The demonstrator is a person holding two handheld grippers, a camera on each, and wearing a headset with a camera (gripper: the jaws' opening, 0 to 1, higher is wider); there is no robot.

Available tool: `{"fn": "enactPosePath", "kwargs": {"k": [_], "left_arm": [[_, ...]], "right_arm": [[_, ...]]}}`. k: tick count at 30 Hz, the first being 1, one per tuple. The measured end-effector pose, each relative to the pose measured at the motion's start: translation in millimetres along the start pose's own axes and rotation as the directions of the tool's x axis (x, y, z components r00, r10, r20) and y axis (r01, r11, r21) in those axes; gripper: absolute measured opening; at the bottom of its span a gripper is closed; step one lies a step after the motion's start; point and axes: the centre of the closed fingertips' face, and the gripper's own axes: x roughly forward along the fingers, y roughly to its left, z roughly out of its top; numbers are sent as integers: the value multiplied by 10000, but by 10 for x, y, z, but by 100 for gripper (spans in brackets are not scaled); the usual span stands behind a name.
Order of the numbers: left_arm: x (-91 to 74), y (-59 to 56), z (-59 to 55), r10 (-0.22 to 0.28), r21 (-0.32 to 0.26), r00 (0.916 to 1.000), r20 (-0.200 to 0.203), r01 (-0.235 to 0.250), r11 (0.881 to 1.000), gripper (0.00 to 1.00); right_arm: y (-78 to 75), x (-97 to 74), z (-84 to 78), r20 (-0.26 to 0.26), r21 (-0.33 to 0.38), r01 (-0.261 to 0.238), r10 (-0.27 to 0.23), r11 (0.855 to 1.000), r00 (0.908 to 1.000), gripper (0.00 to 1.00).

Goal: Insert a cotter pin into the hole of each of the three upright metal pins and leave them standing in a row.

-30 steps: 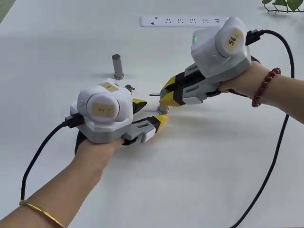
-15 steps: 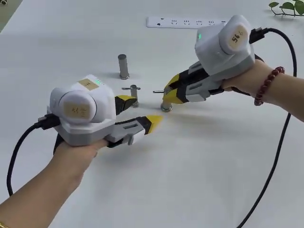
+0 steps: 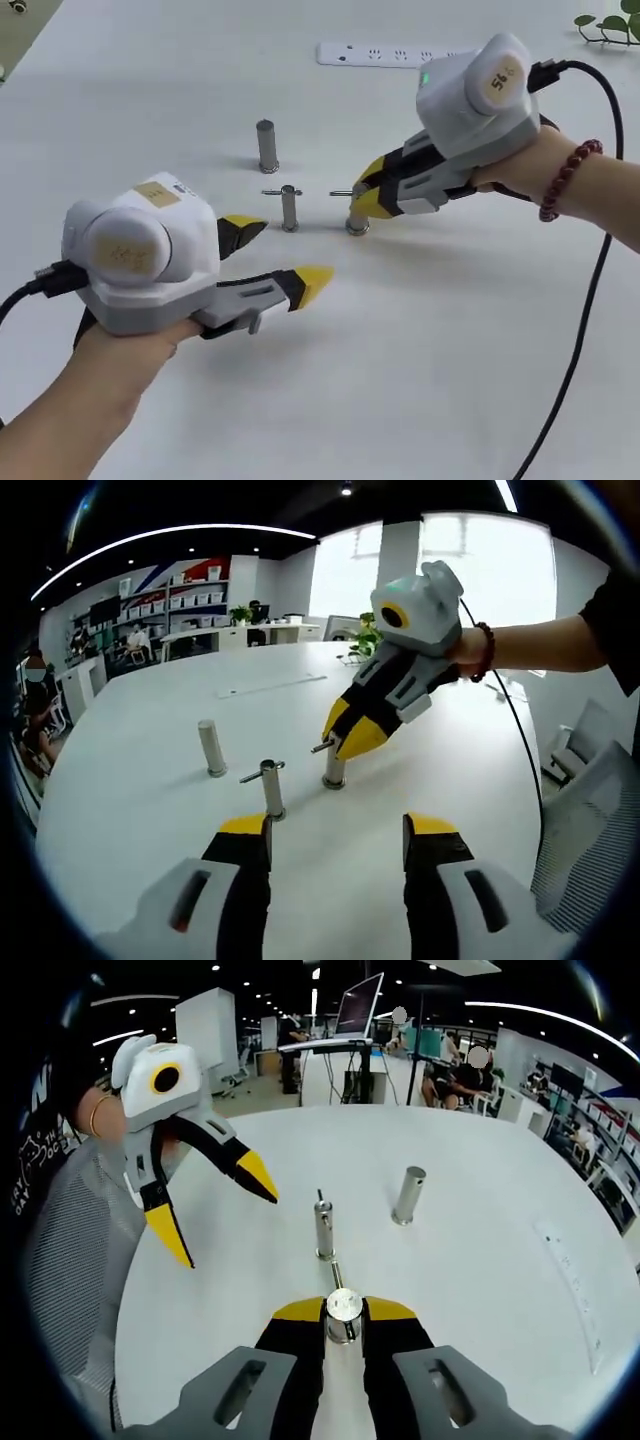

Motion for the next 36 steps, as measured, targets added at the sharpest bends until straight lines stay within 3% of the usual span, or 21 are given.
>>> {"fn": "enactPosePath", "kwargs": {"k": [4,13,17,24,30,34,36], "left_arm": [[-52,-10,14,46,396,10000,42,-48,9992,56],[-66,-15,76,42,305,9992,397,-55,9995,62],[-74,-8,70,28,333,9993,384,-41,9994,64],[-98,35,72,117,292,9991,417,-129,9995,69],[-107,53,46,98,333,9993,349,-109,9994,74],[-108,62,44,101,330,9993,366,-114,9994,75],[-109,68,49,89,346,9992,385,-102,9993,76]], "right_arm": [[-13,-4,-15,6,116,-102,102,9999,9999,8],[-3,-3,-24,22,344,-226,226,9992,9997,9],[-14,-9,48,574,851,-359,310,9957,9979,14],[-15,-52,118,781,934,-197,124,9954,9969,20],[-90,-68,310,1450,1351,174,-371,9907,9887,27],[-142,-35,516,2028,1703,549,-895,9839,9751,28],[-187,4,571,2086,1866,784,-1175,9793,9709,27]]}}
